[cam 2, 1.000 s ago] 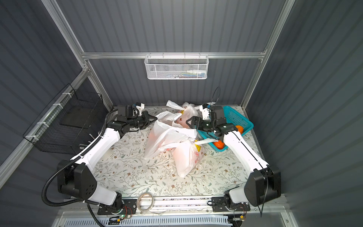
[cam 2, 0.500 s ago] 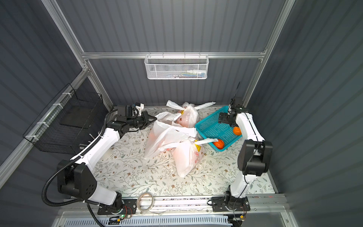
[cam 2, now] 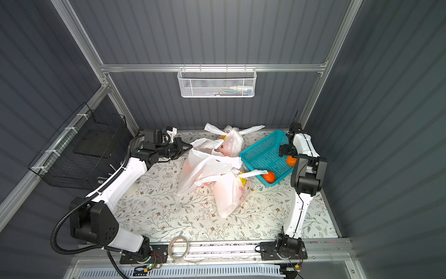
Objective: Place the oranges into plastic bags & tie knots
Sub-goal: Pick up the orange from the basket, then place the orange in the plastic bag.
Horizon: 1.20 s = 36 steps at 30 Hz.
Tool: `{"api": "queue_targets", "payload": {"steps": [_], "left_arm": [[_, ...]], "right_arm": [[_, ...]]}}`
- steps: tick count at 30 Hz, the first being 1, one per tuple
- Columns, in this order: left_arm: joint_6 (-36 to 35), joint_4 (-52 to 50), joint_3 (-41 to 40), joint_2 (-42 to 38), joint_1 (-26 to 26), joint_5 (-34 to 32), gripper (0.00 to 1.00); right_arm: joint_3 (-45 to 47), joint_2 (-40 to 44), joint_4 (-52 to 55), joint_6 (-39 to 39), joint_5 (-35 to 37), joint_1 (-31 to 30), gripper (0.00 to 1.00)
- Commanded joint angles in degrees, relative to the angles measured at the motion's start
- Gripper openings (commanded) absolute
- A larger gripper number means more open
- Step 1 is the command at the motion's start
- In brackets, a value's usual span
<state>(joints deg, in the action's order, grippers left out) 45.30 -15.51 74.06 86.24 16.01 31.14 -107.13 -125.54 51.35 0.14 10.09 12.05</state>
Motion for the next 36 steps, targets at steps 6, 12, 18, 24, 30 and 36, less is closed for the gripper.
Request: {"api": "queue_targets", "payload": {"steps": [6, 12, 18, 24, 30, 36], "left_arm": [[-1.3, -1.5, -0.2, -0.9, -0.5, 0.7, 0.0], [-1.3, -1.7, 0.0, -1.0, -0.5, 0.7, 0.0], [-1.3, -1.9, 0.1, -1.1, -0.5, 0.7, 0.0], [-2.1, -2.1, 0.1, -1.1, -0.5, 1.2, 0.0], [-2.8, -1.8, -0.3, -0.8, -0.5, 2.3, 0.0], [-2.8, -1.7, -0.5, -0.4, -0.5, 3.6, 0.0]], "right_arm": [[-1.2, -4.3, 3.1, -1.1, -3.0, 0.4, 0.89], [-1.0, -3.9, 2.7, -0.6, -6.0, 0.5, 0.71], [2.3, 1.5, 0.6, 0.3, -9.4, 0.4, 0.63], [15.6, 18.7, -6.0, 3.6, -21.2, 0.1, 0.62], [32.1, 36.8, -17.7, 11.3, -42.7, -5.1, 0.61], [35.1, 39.7, -26.9, 19.2, -49.2, -18.6, 0.61]]}}
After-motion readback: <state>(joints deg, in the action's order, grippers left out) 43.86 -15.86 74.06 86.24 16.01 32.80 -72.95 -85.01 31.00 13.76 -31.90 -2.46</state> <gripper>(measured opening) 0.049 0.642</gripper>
